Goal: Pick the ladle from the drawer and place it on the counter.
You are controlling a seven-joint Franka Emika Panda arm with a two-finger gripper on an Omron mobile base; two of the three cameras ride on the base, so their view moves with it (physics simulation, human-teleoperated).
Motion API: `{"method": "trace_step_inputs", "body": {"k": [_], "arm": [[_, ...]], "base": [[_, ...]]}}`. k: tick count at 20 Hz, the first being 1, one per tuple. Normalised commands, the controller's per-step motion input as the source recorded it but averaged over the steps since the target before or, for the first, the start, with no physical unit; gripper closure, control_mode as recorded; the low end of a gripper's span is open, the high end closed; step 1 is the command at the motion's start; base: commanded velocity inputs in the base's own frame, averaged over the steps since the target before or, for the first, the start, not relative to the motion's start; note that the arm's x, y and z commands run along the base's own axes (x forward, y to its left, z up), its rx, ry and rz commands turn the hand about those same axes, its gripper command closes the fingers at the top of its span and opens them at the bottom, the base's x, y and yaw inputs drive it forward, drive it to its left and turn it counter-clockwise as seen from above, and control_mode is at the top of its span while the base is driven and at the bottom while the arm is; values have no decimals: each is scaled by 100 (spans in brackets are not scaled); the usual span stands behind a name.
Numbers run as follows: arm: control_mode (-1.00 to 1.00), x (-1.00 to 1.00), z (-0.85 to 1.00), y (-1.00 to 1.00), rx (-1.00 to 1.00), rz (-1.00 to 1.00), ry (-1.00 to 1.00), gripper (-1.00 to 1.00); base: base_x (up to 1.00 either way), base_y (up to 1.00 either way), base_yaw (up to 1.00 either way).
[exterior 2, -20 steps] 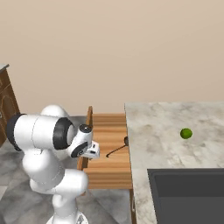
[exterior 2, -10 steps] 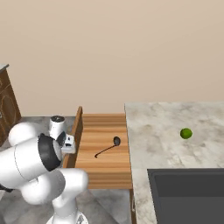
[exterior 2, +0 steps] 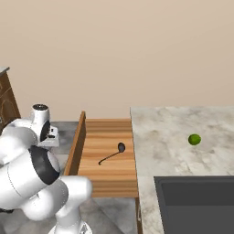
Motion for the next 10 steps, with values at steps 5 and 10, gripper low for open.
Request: {"method": "trace_step_inputs", "body": {"k": [5, 10], "arm": [[-100, 88, 55, -91, 2, -12, 29, -100], [-100, 56, -1, -87, -3, -35, 14, -100]], "base": [[0, 0, 0], [0, 0, 0]]}}
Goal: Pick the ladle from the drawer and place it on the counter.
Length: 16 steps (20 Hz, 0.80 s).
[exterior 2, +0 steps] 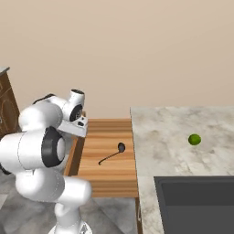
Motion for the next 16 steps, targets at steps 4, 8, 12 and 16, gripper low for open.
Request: {"method": "trace_step_inputs", "body": {"k": [4, 8, 12, 16], "arm": [[-100, 28, -17, -31, -20, -52, 13, -100], [-100, 40, -9, -36, -26, -47, 24, -100], [-100, 30, -35, -71, -13, -34, 19, -100], [-100, 14, -71, -69, -2, -35, 5, -100]], "base": [[0, 0, 0], [0, 0, 0], [0, 0, 0], [0, 0, 0]]}}
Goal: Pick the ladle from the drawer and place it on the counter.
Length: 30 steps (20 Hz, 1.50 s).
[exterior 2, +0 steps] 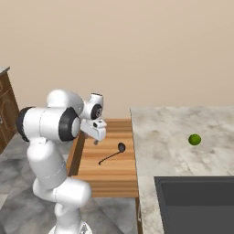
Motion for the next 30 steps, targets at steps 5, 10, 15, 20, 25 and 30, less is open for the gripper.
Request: {"method": "trace_step_inputs", "body": {"k": [5, 10, 15, 20, 25, 30], "arm": [[-100, 5, -83, -53, 0, -20, -1, -100], [-100, 4, -69, -5, -2, -1, -5, -100], [-100, 39, -52, 0, -1, 0, -2, -100], [-100, 61, -44, 1, 0, 0, 0, -100], [-100, 65, -43, 0, 0, 1, -1, -100], [-100, 35, -48, -5, 0, 0, -7, -100]], "base": [[0, 0, 0], [0, 0, 0], [0, 0, 0], [0, 0, 0], [0, 0, 0], [0, 0, 0]]}}
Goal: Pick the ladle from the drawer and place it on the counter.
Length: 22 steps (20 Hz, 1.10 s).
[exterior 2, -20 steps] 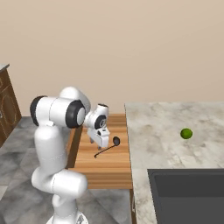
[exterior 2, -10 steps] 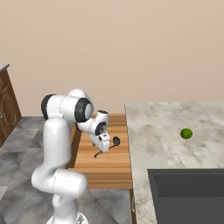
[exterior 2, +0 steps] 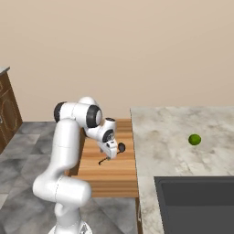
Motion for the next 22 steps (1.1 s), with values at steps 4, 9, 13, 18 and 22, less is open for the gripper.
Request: {"method": "trace_step_inputs", "body": {"k": [4, 9, 13, 18, 22], "arm": [[-100, 2, -58, 0, 0, 0, -14, -100], [-100, -17, -70, -13, 0, 0, -22, -100], [-100, -39, -81, -11, 0, 0, -26, 100], [-100, -51, -81, 0, -7, 0, -16, 100], [-100, -35, -78, 22, -19, 0, -1, 100]], "base": [[0, 0, 0], [0, 0, 0], [0, 0, 0], [0, 0, 0], [0, 0, 0]]}}
